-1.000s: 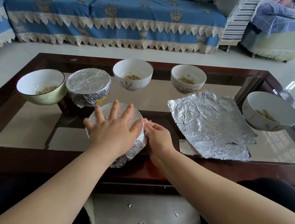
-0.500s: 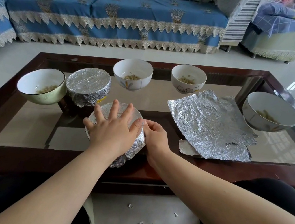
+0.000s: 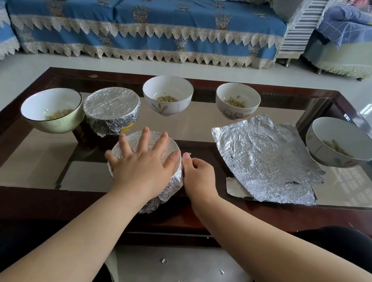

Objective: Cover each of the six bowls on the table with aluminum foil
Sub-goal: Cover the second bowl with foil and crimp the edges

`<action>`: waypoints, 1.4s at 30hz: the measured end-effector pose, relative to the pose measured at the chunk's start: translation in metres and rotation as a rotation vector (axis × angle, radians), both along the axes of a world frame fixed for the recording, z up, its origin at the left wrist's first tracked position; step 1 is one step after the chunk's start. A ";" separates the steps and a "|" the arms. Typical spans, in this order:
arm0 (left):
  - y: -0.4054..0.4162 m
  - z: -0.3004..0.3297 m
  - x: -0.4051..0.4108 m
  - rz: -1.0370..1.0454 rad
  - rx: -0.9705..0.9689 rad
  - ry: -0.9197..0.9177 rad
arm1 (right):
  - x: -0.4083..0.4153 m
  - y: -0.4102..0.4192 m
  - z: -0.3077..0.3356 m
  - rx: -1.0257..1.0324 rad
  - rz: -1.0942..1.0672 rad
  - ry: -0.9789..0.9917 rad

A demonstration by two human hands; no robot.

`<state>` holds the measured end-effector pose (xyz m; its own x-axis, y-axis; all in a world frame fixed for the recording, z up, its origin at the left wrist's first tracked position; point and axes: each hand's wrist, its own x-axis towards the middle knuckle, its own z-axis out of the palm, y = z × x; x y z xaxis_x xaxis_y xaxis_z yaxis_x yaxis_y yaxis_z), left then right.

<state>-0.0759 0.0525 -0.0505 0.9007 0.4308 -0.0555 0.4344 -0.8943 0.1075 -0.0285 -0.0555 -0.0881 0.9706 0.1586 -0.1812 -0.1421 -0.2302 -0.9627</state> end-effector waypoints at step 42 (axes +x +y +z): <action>0.040 0.006 -0.009 -0.355 0.036 0.074 | 0.003 -0.014 0.022 0.201 0.340 0.289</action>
<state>-0.0851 0.0929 -0.0445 0.9887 0.0944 -0.1165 0.1011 -0.9935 0.0530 -0.0257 -0.0700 -0.0657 0.7719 0.5176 -0.3692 -0.3595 -0.1236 -0.9249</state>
